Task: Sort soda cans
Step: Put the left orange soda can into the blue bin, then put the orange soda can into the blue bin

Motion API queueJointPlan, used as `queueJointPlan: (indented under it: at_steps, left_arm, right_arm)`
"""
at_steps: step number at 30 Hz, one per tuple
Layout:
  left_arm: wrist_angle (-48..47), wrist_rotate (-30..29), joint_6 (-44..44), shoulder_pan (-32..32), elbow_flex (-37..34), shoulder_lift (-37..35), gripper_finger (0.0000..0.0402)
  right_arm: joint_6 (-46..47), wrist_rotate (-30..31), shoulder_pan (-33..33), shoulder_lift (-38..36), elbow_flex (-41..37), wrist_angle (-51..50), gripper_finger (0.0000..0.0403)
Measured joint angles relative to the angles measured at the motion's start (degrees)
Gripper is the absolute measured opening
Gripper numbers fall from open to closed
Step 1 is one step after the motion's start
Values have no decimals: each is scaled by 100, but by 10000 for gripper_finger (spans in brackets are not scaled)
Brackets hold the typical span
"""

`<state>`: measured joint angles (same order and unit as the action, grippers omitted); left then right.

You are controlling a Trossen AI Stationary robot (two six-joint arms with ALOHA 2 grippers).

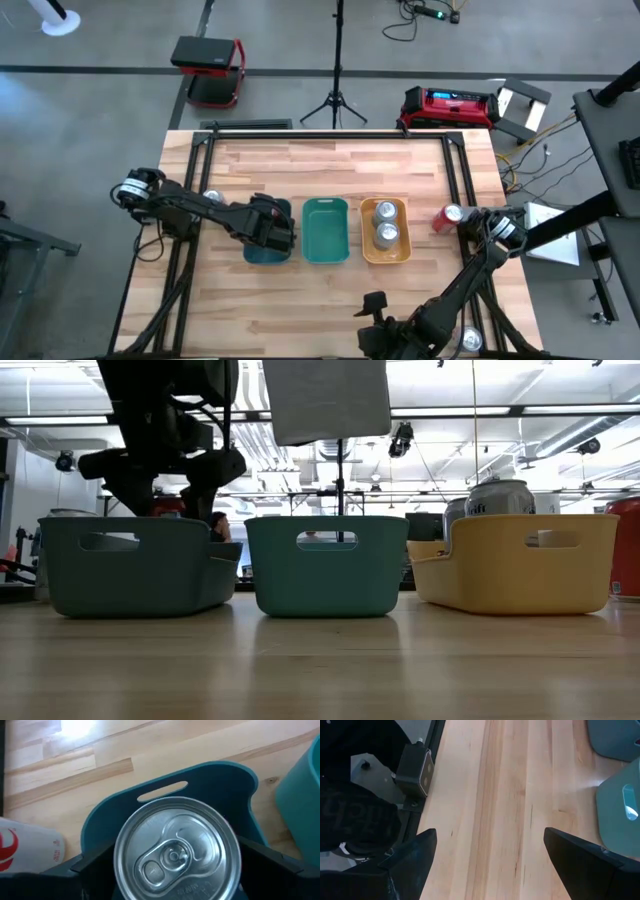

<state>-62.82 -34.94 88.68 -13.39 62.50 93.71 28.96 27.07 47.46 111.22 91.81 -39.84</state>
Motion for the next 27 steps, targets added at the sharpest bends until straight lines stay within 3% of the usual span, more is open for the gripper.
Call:
queueJointPlan:
  at_steps: [9,17,22,27]
  left_arm:
    - [-491,-53,-412,0,619,-4,329]
    - [-1774,-73,-576,-90,1617,-4,329]
    - [-2310,-335,-561,-446,2131,-6,329]
    - [-2141,-1006,-209,-1046,2205,-9,329]
  right_arm:
    - [1,-50,-1,0,0,0,364]
    - [0,-52,0,-10,0,-86,364]
    - [2,-74,0,-201,0,-839,364]
    - [407,230,-13,-850,0,-1765,364]
